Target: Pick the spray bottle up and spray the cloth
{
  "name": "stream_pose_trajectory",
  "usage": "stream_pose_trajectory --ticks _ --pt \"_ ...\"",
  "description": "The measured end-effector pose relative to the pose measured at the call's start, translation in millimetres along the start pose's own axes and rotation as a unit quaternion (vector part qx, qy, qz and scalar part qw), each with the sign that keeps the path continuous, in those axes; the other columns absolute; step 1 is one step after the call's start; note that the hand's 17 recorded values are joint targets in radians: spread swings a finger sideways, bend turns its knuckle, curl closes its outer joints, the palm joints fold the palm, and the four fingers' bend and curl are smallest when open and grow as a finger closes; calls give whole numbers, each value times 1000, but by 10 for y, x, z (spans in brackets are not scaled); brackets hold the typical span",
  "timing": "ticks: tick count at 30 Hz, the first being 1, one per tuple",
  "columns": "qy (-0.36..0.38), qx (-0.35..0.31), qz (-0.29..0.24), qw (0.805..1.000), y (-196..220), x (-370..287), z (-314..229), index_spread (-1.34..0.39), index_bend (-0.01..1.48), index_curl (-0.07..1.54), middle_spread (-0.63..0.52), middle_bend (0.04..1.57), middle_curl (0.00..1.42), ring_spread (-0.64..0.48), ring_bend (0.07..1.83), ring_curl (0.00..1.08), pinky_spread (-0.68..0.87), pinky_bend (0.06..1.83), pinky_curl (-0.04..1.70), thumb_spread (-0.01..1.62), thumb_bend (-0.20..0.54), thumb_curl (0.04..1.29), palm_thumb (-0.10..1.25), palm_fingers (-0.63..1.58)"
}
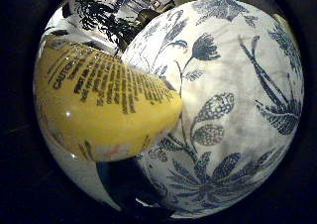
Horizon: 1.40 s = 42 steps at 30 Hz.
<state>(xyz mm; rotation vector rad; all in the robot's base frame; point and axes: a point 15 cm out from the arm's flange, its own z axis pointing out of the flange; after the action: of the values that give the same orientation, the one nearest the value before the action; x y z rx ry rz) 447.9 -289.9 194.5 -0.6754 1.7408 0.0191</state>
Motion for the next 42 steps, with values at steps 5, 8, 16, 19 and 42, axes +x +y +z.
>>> stream_pose_trajectory --ticks 5,8,16,19,42 --pt "-4 -8 -13 1000 -65 -48 113 -291 445 488 -125 797 537 -142 942 444 -243 723 279 938 -15 417 929 1240" --pt "-6 -13 -17 1000 -52 -70 159 -268 613 567 -124 897 558 -148 1036 470 -340 852 323 911 -19 438 960 1332" --pt "-13 -21 -42 999 -125 -188 207 -185 991 680 -94 1156 612 -156 1281 542 -266 1204 519 892 -18 506 1011 1333" --pt "-14 -20 -51 998 -163 -247 191 -176 1065 690 -86 1232 624 -158 1360 571 -224 1285 593 878 -16 539 1034 1269" --pt "88 -286 -197 934 -21 -1530 -711 -166 1169 681 -67 1348 585 -151 1462 577 -169 1169 972 788 -15 778 1104 1194"
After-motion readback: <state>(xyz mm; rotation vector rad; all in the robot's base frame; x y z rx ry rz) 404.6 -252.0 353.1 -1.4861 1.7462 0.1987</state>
